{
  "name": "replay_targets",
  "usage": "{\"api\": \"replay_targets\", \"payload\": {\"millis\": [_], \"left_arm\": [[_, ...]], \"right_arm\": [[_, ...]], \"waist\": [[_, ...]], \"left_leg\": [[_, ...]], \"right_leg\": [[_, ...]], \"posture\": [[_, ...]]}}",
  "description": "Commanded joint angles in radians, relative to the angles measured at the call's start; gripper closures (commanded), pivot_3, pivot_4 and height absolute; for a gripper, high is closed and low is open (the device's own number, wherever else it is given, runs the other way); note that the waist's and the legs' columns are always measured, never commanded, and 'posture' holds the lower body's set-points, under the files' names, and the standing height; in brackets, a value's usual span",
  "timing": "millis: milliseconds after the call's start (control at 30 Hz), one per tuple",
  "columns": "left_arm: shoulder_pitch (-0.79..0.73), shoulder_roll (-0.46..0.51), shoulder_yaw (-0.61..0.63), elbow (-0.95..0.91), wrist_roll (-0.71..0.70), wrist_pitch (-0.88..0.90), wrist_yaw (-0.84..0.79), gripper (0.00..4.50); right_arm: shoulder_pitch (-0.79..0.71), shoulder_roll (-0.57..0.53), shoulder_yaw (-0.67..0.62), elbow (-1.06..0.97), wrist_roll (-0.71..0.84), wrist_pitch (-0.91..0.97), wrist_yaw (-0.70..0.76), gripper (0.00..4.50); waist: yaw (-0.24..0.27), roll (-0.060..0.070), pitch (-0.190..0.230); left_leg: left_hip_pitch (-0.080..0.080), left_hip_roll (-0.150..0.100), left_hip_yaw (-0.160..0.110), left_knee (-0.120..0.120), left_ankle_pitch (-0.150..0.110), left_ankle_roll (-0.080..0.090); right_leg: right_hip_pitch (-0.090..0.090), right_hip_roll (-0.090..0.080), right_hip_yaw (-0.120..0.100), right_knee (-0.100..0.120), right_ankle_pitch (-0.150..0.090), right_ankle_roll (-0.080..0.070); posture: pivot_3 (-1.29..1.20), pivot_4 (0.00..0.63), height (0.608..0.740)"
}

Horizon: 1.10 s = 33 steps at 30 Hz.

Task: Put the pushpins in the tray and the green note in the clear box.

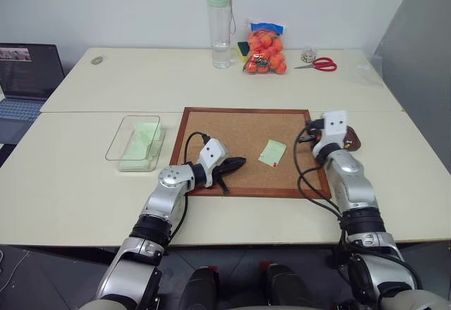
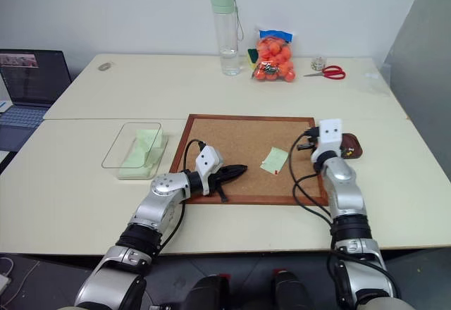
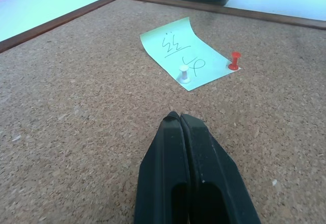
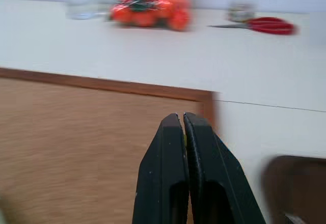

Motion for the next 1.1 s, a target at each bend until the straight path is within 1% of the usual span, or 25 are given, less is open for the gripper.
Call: {"api": "replay_targets", "payload": {"millis": [33,167,367,600,667,700,733,767,800,833,867,900,933,967,1000,1067,1100], "left_arm": [[0.023,-0.010,-0.031,0.027,0.029,0.011,0.004,4.50],[0.023,-0.011,-0.033,0.026,0.030,0.011,0.003,4.50],[0.029,-0.009,-0.034,0.019,0.031,0.011,0.001,4.50],[0.031,-0.008,-0.035,0.018,0.032,0.011,0.001,4.50],[0.028,-0.008,-0.035,0.021,0.033,0.011,0.002,4.50],[0.027,-0.008,-0.035,0.021,0.033,0.011,0.002,4.50],[0.026,-0.008,-0.034,0.022,0.033,0.011,0.002,4.50],[0.025,-0.008,-0.034,0.023,0.033,0.011,0.001,4.50],[0.024,-0.008,-0.034,0.023,0.033,0.011,0.001,4.50],[0.024,-0.008,-0.034,0.024,0.033,0.011,0.001,4.50],[0.023,-0.008,-0.035,0.025,0.033,0.011,0.001,4.50],[0.022,-0.008,-0.035,0.025,0.033,0.011,0.000,4.50],[0.021,-0.009,-0.035,0.027,0.033,0.011,0.001,4.50],[0.020,-0.010,-0.035,0.028,0.033,0.011,0.001,4.50],[0.019,-0.011,-0.035,0.028,0.034,0.011,0.001,4.50],[0.018,-0.012,-0.036,0.029,0.034,0.012,0.001,4.50],[0.018,-0.012,-0.036,0.030,0.034,0.011,0.001,4.50]], "right_arm": [[-0.049,-0.013,-0.032,0.035,-0.009,-0.014,-0.070,4.46],[-0.057,-0.017,-0.031,0.060,-0.012,-0.019,-0.094,4.46],[-0.065,-0.048,-0.050,0.095,-0.038,-0.014,-0.192,4.46],[-0.063,-0.052,-0.050,0.104,-0.040,-0.009,-0.209,4.46],[-0.064,-0.053,-0.052,0.102,-0.038,-0.008,-0.211,4.02],[-0.065,-0.054,-0.053,0.103,-0.038,-0.008,-0.211,3.95],[-0.066,-0.054,-0.053,0.103,-0.037,-0.009,-0.212,3.62],[-0.067,-0.055,-0.054,0.103,-0.037,-0.009,-0.213,3.47],[-0.066,-0.057,-0.055,0.103,-0.037,-0.010,-0.214,3.15],[-0.066,-0.057,-0.055,0.103,-0.037,-0.010,-0.215,3.07],[-0.066,-0.058,-0.055,0.103,-0.037,-0.010,-0.215,2.73],[-0.065,-0.059,-0.055,0.103,-0.036,-0.010,-0.215,2.64],[-0.064,-0.060,-0.055,0.102,-0.037,-0.010,-0.216,2.32],[-0.063,-0.060,-0.055,0.100,-0.037,-0.010,-0.217,2.22],[-0.062,-0.061,-0.055,0.099,-0.037,-0.009,-0.218,1.95],[-0.059,-0.062,-0.055,0.096,-0.037,-0.009,-0.220,1.65],[-0.058,-0.062,-0.055,0.093,-0.037,-0.009,-0.220,1.35]], "waist": [[0.000,0.000,0.000],[0.000,0.000,0.000],[0.001,0.000,0.000],[0.000,0.000,0.000],[0.000,0.000,0.000],[0.000,0.000,0.000],[0.000,0.000,0.000],[0.000,0.000,0.000],[0.000,0.000,0.000],[0.000,0.000,0.000],[0.000,0.000,0.000],[0.000,0.000,0.000],[0.000,0.000,0.000],[0.000,0.000,0.000],[0.000,0.000,0.000],[0.000,0.000,0.000],[0.000,0.000,0.000]], "left_leg": [[0.000,0.000,0.000,0.000,0.000,0.000],[0.000,0.000,0.000,-0.001,0.000,0.000],[0.000,0.000,0.000,-0.001,0.000,0.000],[0.000,0.000,0.000,-0.002,0.000,0.000],[0.000,0.000,0.000,-0.002,0.000,0.000],[0.000,0.000,0.001,-0.002,0.000,0.000],[0.000,0.000,0.001,-0.002,0.000,0.000],[0.000,0.000,0.000,-0.002,0.000,0.000],[0.000,0.000,0.000,-0.002,0.000,0.000],[0.000,0.000,0.000,-0.002,0.000,0.000],[0.000,0.000,0.000,-0.002,0.000,0.000],[0.000,0.000,0.000,-0.002,0.000,0.000],[0.000,0.000,0.000,-0.002,0.000,0.000],[0.000,0.000,0.000,-0.002,0.000,0.000],[0.000,0.000,0.000,-0.002,0.000,0.000],[0.000,0.000,0.000,-0.002,0.000,0.000],[0.000,0.000,0.000,-0.002,0.000,0.000]], "right_leg": [[0.000,0.000,0.000,0.000,0.000,0.000],[0.000,0.000,0.000,0.000,0.000,0.000],[0.000,0.000,0.000,-0.001,0.000,0.000],[0.000,0.000,0.001,-0.001,0.000,0.000],[0.000,0.000,0.001,-0.002,0.000,0.000],[0.000,0.000,0.001,-0.002,0.000,0.000],[0.000,0.000,0.001,-0.002,0.000,0.000],[0.000,0.000,0.001,-0.002,0.000,0.000],[0.000,0.000,0.001,-0.002,0.000,0.000],[0.000,0.000,0.001,-0.002,0.000,0.000],[0.000,0.000,0.001,-0.002,0.000,0.000],[0.000,0.000,0.001,-0.002,0.000,0.000],[0.000,0.000,0.001,-0.002,0.000,0.000],[0.000,0.000,0.001,-0.002,0.000,0.000],[0.000,0.000,0.001,-0.002,0.000,0.000],[0.000,0.000,0.001,-0.002,0.000,0.000],[0.000,0.000,0.001,-0.002,0.000,0.000]], "posture": [[0.00,0.150,0.740],[0.00,0.150,0.740],[0.00,0.150,0.740],[0.00,0.150,0.740],[0.00,0.150,0.740],[0.00,0.150,0.740],[0.00,0.150,0.740],[0.00,0.150,0.740],[0.00,0.150,0.740],[0.00,0.150,0.740],[0.00,0.150,0.740],[0.00,0.150,0.740],[0.00,0.150,0.740],[0.00,0.150,0.740],[0.00,0.150,0.740],[0.00,0.150,0.740],[0.00,0.150,0.740]]}}
